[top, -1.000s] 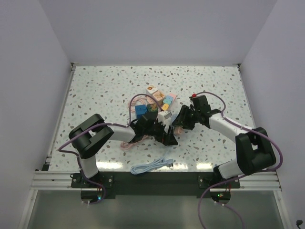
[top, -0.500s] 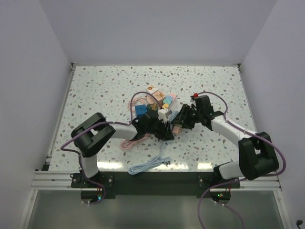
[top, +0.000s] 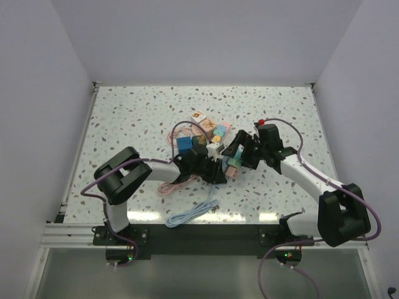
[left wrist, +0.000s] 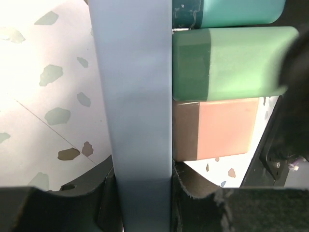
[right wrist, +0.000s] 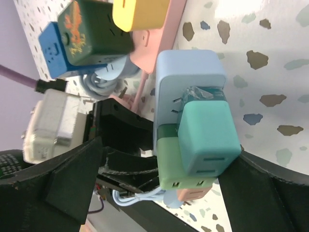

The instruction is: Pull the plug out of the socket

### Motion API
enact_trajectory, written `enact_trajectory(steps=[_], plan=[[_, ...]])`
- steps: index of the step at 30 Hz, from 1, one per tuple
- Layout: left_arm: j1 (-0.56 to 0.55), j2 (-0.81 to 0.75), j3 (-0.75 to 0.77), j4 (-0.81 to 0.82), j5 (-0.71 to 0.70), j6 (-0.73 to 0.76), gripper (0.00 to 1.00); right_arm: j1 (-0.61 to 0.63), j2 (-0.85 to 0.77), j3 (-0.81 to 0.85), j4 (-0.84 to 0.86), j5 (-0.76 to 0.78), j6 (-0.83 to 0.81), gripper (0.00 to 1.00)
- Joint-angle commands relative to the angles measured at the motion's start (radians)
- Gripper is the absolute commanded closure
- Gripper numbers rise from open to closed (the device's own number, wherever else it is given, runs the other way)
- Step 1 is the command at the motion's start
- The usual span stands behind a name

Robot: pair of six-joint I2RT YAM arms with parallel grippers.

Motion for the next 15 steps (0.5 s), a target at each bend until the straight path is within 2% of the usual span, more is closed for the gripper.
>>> enact_trajectory(steps=[1,5,6,10,15], plan=[[-0.004,-0.044,0.038,-0.002,-0.020,-0.032,1.00,-0.007,-0.073,-0.010,0.024,0.107,0.046,0.01],[-0.002,-0.053,0.030,-0.002,-0.021,-0.046,1.00,-0.015,-0.122,-0.030,0.021,0.204,0.067,0.06],[-0.002,-0.061,0.026,0.000,-0.021,-0.050,1.00,-0.018,-0.119,-0.032,0.032,0.198,0.064,0.15],[0.007,-0.066,0.024,0.008,-0.017,-0.067,1.00,-0.018,-0.084,-0.024,0.029,0.176,0.051,0.35],[0.010,-0.087,0.023,0.037,0.005,-0.063,1.00,-0.016,-0.035,-0.032,0.052,0.189,0.020,0.38]])
